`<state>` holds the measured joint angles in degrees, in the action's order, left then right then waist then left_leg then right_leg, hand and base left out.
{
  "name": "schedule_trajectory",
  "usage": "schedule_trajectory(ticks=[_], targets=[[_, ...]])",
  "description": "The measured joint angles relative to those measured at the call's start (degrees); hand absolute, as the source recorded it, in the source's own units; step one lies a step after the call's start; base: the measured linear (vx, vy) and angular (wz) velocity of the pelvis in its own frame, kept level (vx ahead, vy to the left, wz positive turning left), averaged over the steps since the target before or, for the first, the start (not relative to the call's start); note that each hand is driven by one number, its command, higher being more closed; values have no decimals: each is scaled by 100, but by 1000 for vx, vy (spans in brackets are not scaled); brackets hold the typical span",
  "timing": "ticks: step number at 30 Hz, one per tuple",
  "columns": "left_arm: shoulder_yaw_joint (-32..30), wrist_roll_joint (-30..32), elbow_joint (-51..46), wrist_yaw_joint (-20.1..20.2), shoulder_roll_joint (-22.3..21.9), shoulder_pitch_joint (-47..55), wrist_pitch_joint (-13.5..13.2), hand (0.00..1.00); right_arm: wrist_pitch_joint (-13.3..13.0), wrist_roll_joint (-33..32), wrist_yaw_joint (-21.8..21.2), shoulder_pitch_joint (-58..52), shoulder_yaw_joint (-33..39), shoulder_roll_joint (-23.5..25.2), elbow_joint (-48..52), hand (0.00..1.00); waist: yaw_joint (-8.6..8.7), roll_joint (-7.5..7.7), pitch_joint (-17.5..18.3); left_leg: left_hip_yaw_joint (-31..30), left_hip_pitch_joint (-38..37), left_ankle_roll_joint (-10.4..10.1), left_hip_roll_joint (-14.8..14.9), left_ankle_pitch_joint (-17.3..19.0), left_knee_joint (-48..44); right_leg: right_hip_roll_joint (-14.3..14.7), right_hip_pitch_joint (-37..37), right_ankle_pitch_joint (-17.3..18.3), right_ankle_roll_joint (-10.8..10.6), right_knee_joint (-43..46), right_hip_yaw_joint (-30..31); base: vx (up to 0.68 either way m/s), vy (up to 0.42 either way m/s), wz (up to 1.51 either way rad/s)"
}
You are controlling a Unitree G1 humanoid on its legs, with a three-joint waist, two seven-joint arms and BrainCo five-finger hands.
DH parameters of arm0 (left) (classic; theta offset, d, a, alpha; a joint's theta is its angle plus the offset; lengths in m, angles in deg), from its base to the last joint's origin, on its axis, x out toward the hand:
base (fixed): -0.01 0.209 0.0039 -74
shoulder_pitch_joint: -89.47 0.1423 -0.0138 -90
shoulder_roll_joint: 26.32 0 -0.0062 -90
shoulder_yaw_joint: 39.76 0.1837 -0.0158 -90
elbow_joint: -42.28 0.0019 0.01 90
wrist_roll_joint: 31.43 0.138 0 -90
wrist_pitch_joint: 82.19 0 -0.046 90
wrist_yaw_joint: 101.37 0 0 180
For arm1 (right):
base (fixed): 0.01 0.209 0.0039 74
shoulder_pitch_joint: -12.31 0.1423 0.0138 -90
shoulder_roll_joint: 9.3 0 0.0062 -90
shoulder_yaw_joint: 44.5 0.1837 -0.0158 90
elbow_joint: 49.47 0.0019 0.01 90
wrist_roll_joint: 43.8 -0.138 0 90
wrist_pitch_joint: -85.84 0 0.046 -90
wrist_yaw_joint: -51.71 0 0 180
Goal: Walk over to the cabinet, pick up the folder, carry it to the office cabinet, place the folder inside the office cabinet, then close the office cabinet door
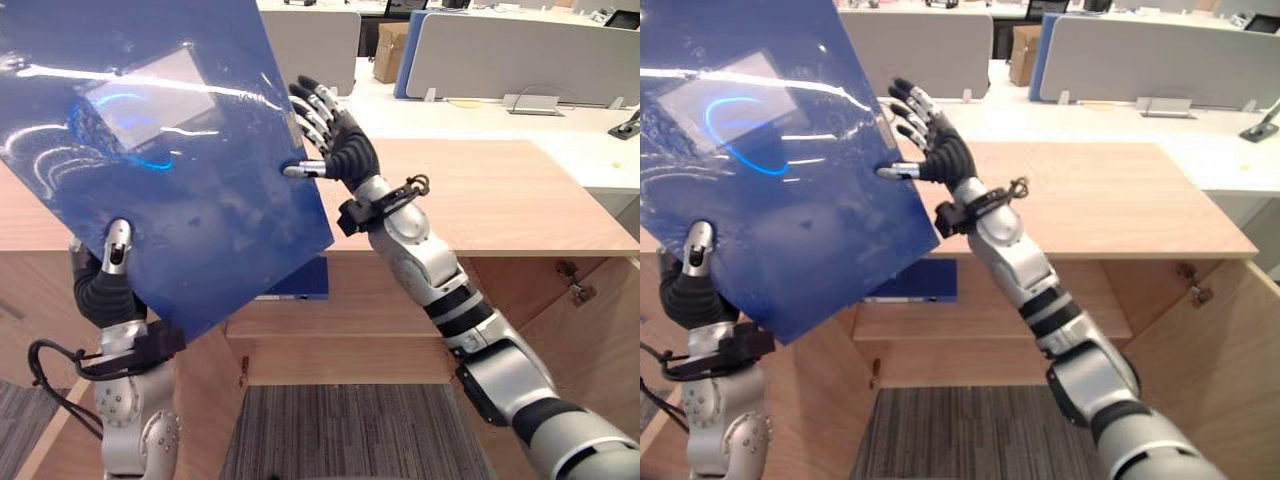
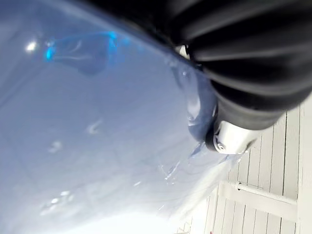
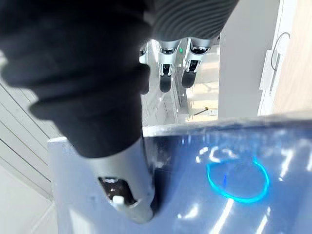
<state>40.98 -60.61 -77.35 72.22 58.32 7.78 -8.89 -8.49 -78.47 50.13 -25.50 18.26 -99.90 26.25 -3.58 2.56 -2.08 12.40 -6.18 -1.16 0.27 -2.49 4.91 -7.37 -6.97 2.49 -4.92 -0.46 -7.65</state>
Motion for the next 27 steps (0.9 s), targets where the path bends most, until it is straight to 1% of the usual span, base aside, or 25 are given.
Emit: schedule_trajectory(ticks=[2,3,5,6,7,8,9,10,11,14,16,20,21,24,26,27], targets=[[16,-14,59,7,153,-43,-16,100,8,-123,-220,288,-464,-294,0,0,-2,-3,-2,-1,7,0,0,0,1,0,6,0,0,-2,-1,0,0,0],[37,-42,123,34,260,-87,-53,100,37,-325,-363,475,-734,-469,-17,0,4,-3,-3,-4,12,0,1,0,1,2,8,0,0,-3,-2,0,0,0],[27,-65,138,86,375,-111,-135,100,43,-682,-490,729,-1088,-833,-22,0,3,-3,-4,-10,27,0,-2,0,2,-1,19,0,0,-4,-3,0,0,0],[28,-71,168,171,460,-118,-207,100,50,-954,-608,960,-1443,-1159,-22,0,3,-3,-4,-11,39,0,-2,0,2,-1,34,0,0,-3,-3,0,0,0],[30,-80,206,203,504,-131,-253,100,55,-1087,-665,1065,-1595,-1307,-22,0,-1,-3,-4,-11,43,0,-2,0,2,0,38,0,1,-3,-3,0,0,0],[43,-99,276,259,587,-169,-289,100,70,-1278,-828,1206,-1838,-1572,-22,100,-13,-2,-3,-14,46,0,0,0,2,2,40,-1,1,-3,-3,0,0,0],[77,-194,328,357,643,-234,-295,100,85,-1591,-1054,1276,-2016,-1784,-21,100,-32,-2,-3,-17,54,0,0,0,2,3,48,-1,2,-2,-3,0,0,0],[95,-230,346,368,673,-267,-295,100,89,-1720,-1143,1279,-2052,-1848,-21,100,-45,-1,-2,-17,66,0,0,-1,1,4,60,-1,2,-2,-3,0,0,0],[135,-330,384,403,760,-319,-296,100,91,-2015,-1287,1311,-2182,-1989,-20,100,-39,-3,2,-12,110,1,1,-7,1,5,108,-5,7,-2,-4,0,0,0],[190,-435,458,519,879,-372,-296,100,140,-2308,-1485,1312,-2378,-2207,-19,100,-41,-7,4,-14,114,2,9,-10,1,15,114,-12,18,-1,-9,0,0,0],[246,-568,477,575,963,-376,-296,100,237,-2520,-1691,1311,-2463,-2319,-19,100,-51,-8,4,-18,123,3,12,-10,0,18,114,-13,20,-1,-9,0,0,0],[279,-630,477,662,1029,-395,-295,100,264,-2730,-1775,1268,-2551,-2368,-23,100,-79,-11,8,-33,120,3,15,-11,0,20,115,-13,21,1,-15,-16,-3,1],[337,-636,477,663,1040,-399,-295,0,260,-2737,-1789,1165,-2487,-2361,-23,100,-102,-12,12,-37,120,5,14,-13,0,19,115,-13,21,6,-18,-33,-4,3],[517,-636,477,688,1057,-424,-286,0,257,-2750,-1818,711,-2155,-2265,-26,100,-168,-14,21,-54,120,13,12,-28,0,16,119,-13,21,26,-34,-39,-4,3],[578,-637,477,695,1056,-433,-283,0,252,-2774,-1825,377,-1901,-2066,-78,100,-184,-17,35,-62,121,14,11,-40,0,15,120,-13,22,31,-40,-41,-7,2],[615,-646,477,695,1046,-434,-279,0,253,-2781,-1825,156,-1720,-1877,-152,100,-186,-19,49,-65,123,13,11,-51,0,15,121,-12,22,31,-42,-52,-13,2]])
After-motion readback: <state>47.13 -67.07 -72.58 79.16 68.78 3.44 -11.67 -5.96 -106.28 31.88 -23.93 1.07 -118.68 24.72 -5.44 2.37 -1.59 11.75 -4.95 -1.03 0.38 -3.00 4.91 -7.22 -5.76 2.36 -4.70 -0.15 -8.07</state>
